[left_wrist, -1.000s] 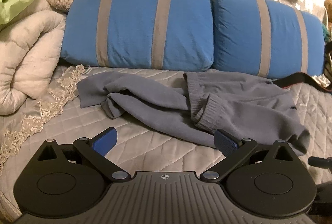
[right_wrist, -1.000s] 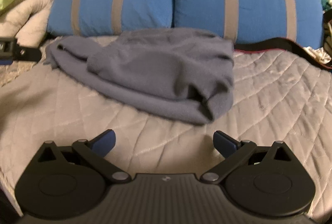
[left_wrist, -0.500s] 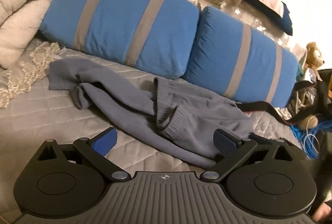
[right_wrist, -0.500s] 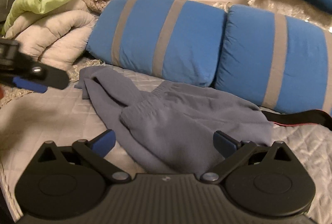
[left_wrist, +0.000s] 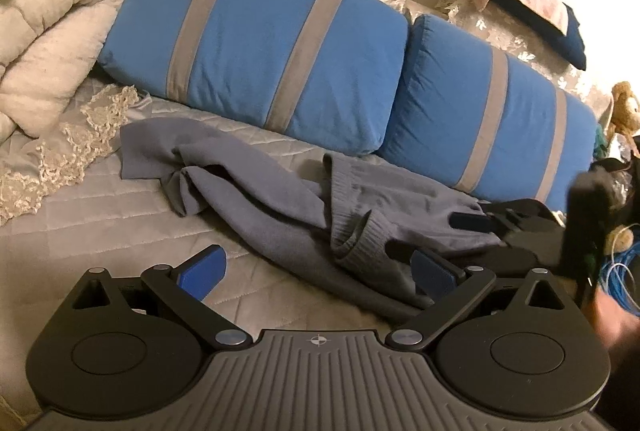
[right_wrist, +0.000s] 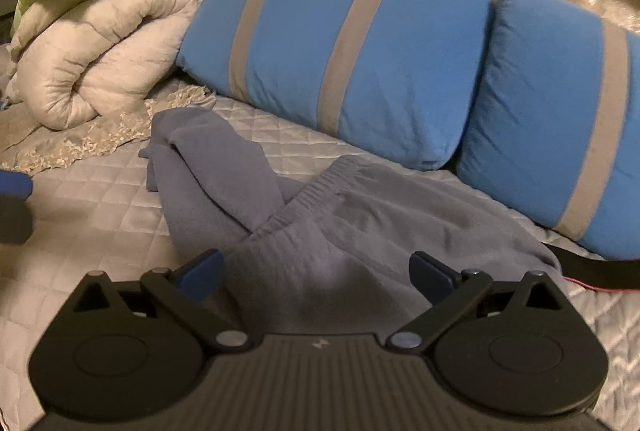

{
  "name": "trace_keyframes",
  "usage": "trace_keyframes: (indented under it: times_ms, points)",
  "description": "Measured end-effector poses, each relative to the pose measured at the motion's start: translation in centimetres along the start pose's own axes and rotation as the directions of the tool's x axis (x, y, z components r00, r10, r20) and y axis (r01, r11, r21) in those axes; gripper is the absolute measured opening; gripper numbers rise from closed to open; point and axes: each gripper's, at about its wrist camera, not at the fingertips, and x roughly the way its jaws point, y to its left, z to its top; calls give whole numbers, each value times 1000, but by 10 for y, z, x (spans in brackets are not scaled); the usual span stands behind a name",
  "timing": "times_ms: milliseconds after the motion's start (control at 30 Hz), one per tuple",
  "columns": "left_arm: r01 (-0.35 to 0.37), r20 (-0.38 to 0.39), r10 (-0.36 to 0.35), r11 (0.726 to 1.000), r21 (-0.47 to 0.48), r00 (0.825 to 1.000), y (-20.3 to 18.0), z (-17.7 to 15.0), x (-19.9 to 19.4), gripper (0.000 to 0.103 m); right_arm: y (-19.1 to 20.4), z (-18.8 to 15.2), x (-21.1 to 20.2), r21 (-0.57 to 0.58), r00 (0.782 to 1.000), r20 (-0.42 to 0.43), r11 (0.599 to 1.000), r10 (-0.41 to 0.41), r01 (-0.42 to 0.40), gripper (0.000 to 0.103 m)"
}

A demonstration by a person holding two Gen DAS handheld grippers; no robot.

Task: Fold clothes
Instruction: 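Move both tools toward the crumpled grey sweatpants on the bed, then close the right tool on a leg of the grey sweatpants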

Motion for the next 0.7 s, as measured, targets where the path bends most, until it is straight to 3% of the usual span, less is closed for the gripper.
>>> trace_keyframes:
  times_ms: [300, 700]
  points:
    - [11, -14, -11, 1000, -8, 1000, 1, 2, 0, 101, -37, 19, 33, 76, 985, -78, 986, 153, -147, 89]
    - [14, -37, -14, 1000, -5, 999, -2, 2, 8, 101, -45, 32, 62, 92, 918, -136, 927, 374, -364, 57]
